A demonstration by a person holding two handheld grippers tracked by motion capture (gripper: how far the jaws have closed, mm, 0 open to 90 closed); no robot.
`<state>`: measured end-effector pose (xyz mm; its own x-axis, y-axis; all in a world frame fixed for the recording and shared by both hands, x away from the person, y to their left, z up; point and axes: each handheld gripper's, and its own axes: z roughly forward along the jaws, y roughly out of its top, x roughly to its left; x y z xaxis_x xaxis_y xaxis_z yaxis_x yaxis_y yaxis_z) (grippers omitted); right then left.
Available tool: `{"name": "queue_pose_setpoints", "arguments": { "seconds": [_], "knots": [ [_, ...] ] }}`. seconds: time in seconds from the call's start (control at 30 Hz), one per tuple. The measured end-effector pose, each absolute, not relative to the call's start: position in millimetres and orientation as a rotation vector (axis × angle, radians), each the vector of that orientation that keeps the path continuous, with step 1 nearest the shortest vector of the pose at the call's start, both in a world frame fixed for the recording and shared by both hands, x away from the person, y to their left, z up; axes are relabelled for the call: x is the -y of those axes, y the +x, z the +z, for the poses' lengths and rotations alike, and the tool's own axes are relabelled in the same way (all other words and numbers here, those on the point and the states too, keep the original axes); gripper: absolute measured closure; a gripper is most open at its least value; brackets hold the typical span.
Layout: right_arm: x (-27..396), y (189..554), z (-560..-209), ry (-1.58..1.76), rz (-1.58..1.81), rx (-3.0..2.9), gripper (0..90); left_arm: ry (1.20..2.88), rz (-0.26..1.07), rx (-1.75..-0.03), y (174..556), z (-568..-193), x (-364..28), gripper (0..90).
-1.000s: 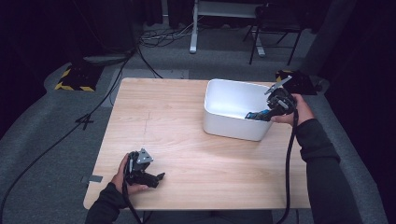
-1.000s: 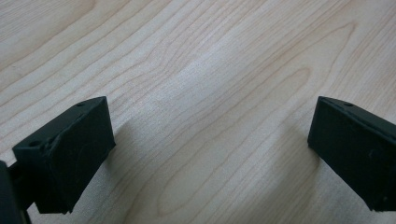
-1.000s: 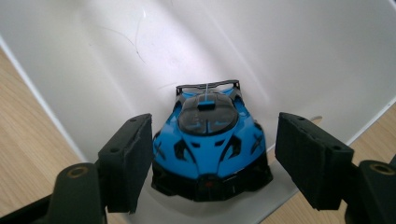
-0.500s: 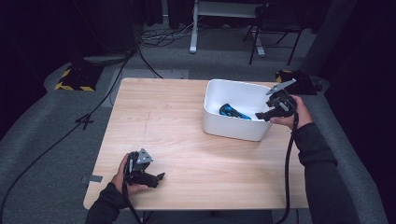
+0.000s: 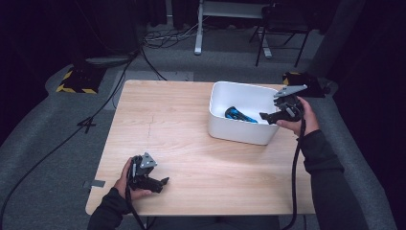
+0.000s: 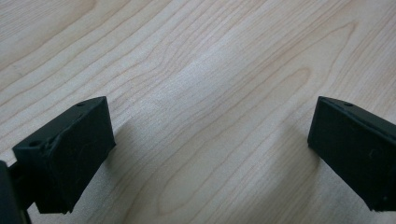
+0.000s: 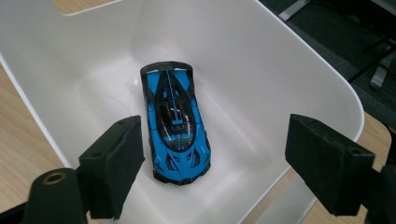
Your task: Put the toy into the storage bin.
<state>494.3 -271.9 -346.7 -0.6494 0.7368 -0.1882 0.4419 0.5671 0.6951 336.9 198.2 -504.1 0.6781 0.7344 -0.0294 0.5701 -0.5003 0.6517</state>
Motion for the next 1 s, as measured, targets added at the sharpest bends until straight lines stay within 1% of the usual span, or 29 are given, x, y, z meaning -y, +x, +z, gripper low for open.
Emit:
{"name": "queue_pose_setpoints", "arguments": {
  "seconds": [0.27, 1.0],
  "knots": [
    [279.2, 482.3, -343.6, 0.951, 1.026, -2.24, 21.5, 2.247, 0.333, -0.999, 336.9, -504.1, -198.1, 0.6],
    [296.2, 438.9, -344.5, 0.853, 1.083, -2.134, 21.7, 2.247, 0.332, -0.999, 336.9, -504.1, -198.1, 0.6]
  ]
}}
